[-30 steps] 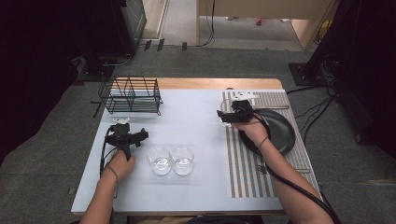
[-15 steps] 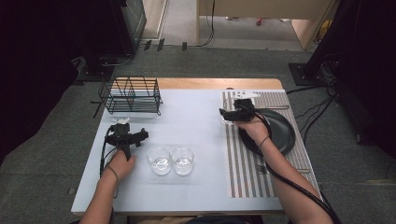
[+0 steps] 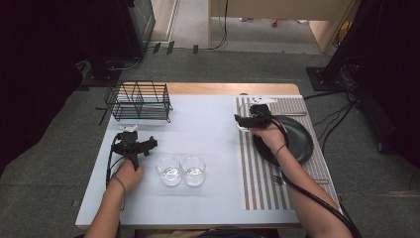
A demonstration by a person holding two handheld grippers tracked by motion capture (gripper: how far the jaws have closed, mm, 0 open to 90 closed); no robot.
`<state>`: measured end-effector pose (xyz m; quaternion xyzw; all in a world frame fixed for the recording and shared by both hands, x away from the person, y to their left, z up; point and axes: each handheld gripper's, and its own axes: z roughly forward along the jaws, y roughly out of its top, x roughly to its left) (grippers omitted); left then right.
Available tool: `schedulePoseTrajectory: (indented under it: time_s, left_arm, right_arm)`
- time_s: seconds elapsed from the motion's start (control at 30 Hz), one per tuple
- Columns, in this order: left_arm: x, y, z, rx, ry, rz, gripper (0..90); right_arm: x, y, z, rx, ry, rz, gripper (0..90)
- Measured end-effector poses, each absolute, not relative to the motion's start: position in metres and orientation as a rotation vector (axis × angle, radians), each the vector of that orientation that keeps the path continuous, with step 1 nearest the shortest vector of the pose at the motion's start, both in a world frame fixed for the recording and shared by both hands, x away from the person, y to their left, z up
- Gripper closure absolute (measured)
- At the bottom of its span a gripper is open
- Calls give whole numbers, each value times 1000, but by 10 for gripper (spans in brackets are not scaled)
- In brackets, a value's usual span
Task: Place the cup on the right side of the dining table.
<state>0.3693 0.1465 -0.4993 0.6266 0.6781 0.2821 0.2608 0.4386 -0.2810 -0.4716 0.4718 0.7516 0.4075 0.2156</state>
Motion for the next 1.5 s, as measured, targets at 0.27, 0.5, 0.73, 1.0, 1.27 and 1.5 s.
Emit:
schedulePoseTrajectory:
  time_s: [0.27,0.5,0.73,1.0,1.27,1.5]
  left_arm:
    - [369,147,-499,1696,1836,764,0]
    - [369,147,-499,1695,1836,764,0]
    - [369,147,-499,1695,1836,764,0]
    - [369,147,-499,1695,1836,764,0]
    - [369,147,-499,1695,1836,764,0]
    - [369,147,-499,1695,1836,763,0]
  right_arm:
    - [440,-283,-473,1310,2063,1123,187]
    - [441,-283,-473,1308,2052,1116,187]
    - [441,-283,-474,1306,2044,1108,187]
    - [441,-282,-474,1300,2040,1103,185]
    - [441,-282,-475,1302,2038,1111,183]
    - [441,-283,-475,1309,2037,1122,182]
